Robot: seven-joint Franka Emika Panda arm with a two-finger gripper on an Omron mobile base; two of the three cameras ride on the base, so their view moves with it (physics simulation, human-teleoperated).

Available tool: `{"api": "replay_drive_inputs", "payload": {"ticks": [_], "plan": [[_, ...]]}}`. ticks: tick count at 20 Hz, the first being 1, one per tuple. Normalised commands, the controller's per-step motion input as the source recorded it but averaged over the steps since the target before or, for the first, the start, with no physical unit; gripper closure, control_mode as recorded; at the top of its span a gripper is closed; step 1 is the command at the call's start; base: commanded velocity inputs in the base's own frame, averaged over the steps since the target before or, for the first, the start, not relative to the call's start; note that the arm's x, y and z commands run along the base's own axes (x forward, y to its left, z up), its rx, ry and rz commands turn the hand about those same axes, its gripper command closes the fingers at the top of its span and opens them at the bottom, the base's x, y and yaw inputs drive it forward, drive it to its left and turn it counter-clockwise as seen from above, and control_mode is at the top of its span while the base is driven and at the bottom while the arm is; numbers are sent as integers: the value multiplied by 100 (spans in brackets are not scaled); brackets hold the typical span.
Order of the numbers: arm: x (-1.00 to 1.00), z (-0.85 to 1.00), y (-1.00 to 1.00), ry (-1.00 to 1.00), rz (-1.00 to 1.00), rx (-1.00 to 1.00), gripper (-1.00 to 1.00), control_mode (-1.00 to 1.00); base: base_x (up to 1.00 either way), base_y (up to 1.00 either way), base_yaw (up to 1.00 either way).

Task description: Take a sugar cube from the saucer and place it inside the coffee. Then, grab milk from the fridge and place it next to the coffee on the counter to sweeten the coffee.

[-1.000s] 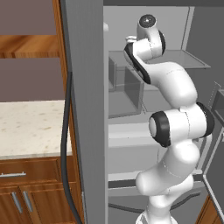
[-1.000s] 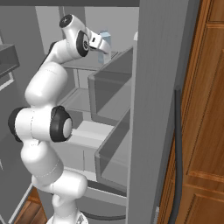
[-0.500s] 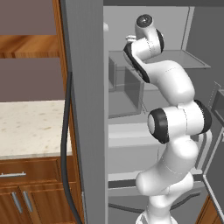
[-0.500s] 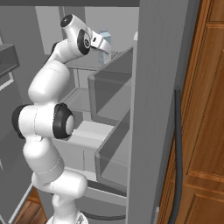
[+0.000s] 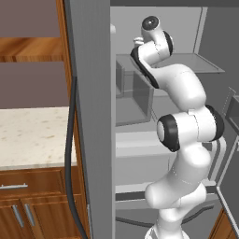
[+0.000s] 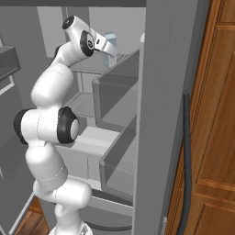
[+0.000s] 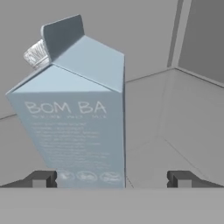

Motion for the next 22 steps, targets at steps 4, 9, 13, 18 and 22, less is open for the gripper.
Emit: {"api": "replay_drive_inputs", "payload": {"ticks": [4, 9, 13, 18, 22], "plan": [[0, 0, 5, -6, -1, 0, -100, -100, 0, 0, 0], [0, 0, 0, -5, 0, 0, -100, -100, 0, 0, 0], [13, -1, 0, 0, 0, 0, -100, -100, 0, 0, 0], [19, -3, 0, 0, 0, 0, -100, -100, 0, 0, 0], [18, 0, 0, 0, 0, 0, -100, -100, 0, 0, 0]]}}
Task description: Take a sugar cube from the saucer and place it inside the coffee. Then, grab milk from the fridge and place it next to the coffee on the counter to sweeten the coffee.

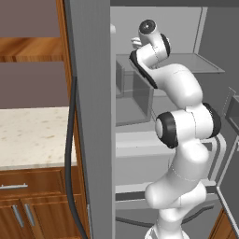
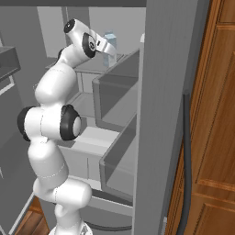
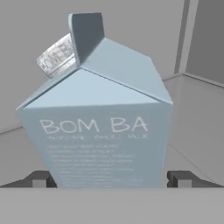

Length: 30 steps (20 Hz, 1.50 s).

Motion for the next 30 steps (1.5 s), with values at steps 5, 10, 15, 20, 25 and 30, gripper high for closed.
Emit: {"api": "replay_drive_inputs", "payload": {"ticks": [5, 10, 15, 20, 25, 30], "plan": [[14, 0, 0, 0, 0, 0, -100, -100, 0, 0, 0], [10, -4, 0, 0, 0, 0, -100, -100, 0, 0, 0], [13, -17, 0, 0, 0, -4, 100, -100, 0, 0, 0], [-2, -3, 0, -1, 0, -1, 100, -100, 0, 0, 0], [-70, 0, 1, -9, 1, 0, 100, -100, 0, 0, 0], [-100, 3, 6, -13, 0, 2, 100, -100, 0, 0, 0]]}}
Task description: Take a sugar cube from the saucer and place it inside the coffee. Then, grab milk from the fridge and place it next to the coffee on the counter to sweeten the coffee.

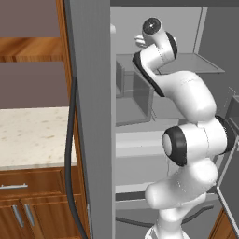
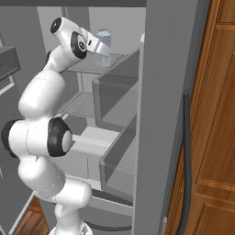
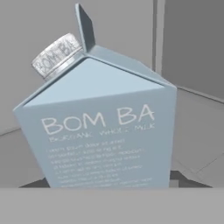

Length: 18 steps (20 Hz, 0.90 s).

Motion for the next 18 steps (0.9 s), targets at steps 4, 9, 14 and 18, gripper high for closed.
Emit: {"api": "replay_drive_inputs", "payload": {"ticks": [4, 9, 14, 18], "plan": [[-100, 19, 1, -6, 2, 7, 100, -100, 0, 0, 0], [-100, 15, 1, 0, 8, 7, 100, -100, 0, 0, 0], [-100, 0, 4, 5, 13, 2, 100, -100, 0, 0, 0], [-100, -14, 12, 7, 13, 0, 100, -100, 0, 0, 0]]}}
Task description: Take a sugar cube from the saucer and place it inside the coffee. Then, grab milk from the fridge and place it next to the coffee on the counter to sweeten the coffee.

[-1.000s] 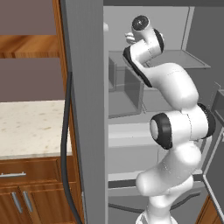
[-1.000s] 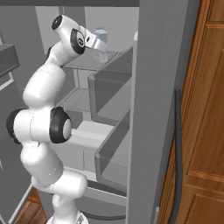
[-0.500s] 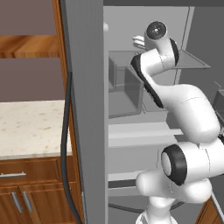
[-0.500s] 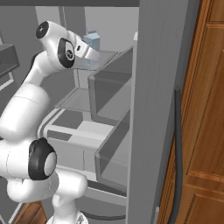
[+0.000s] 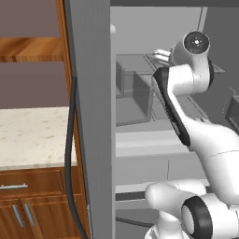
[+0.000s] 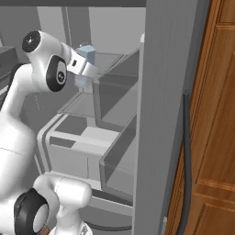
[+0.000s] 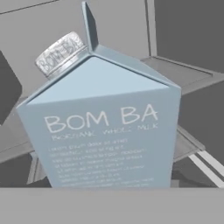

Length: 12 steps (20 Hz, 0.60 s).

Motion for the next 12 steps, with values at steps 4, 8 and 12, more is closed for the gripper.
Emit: {"api": "replay_drive_inputs", "payload": {"ticks": [4, 8, 12], "plan": [[-100, -40, 13, 9, 11, 0, 100, -100, 0, 0, 0], [-100, -53, 15, 5, 11, 0, 100, -100, 0, 0, 0], [-98, -27, 6, 1, 9, 0, 100, -100, 0, 0, 0]]}}
